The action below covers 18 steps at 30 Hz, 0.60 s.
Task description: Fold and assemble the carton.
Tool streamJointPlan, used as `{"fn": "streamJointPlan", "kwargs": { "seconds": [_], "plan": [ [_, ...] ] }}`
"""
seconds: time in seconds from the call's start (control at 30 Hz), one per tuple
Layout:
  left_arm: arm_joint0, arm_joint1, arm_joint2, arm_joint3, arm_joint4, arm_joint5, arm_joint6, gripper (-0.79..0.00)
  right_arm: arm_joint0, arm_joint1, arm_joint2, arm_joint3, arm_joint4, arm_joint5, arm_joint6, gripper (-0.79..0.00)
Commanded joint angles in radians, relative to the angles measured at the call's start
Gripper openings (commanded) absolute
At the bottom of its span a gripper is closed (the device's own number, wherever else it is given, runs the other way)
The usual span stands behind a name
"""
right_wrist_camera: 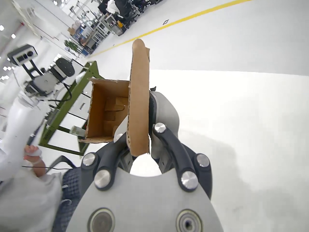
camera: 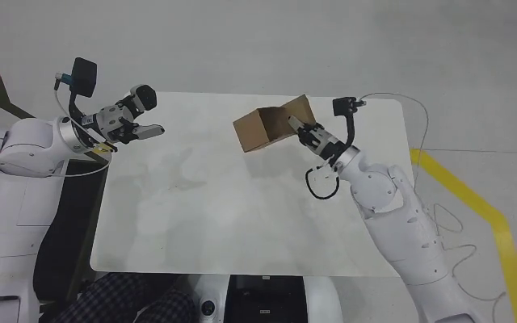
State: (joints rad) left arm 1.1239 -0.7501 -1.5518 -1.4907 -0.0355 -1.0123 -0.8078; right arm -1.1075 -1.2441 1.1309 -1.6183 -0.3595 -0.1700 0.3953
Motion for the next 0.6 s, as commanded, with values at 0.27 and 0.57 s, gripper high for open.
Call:
{"fn": "streamJointPlan", "kwargs": {
  "seconds": [0.27,0.57],
  "plan": [
    [0.0,0.0,0.0,0.0,0.0,0.0,0.0,0.0,0.009,-0.01,0.003,-0.003,0.122,0.081,-0.009,-0.785],
    [0.0,0.0,0.0,0.0,0.0,0.0,0.0,0.0,0.009,-0.01,0.003,-0.003,0.122,0.081,-0.009,-0.785]
  ]
}}
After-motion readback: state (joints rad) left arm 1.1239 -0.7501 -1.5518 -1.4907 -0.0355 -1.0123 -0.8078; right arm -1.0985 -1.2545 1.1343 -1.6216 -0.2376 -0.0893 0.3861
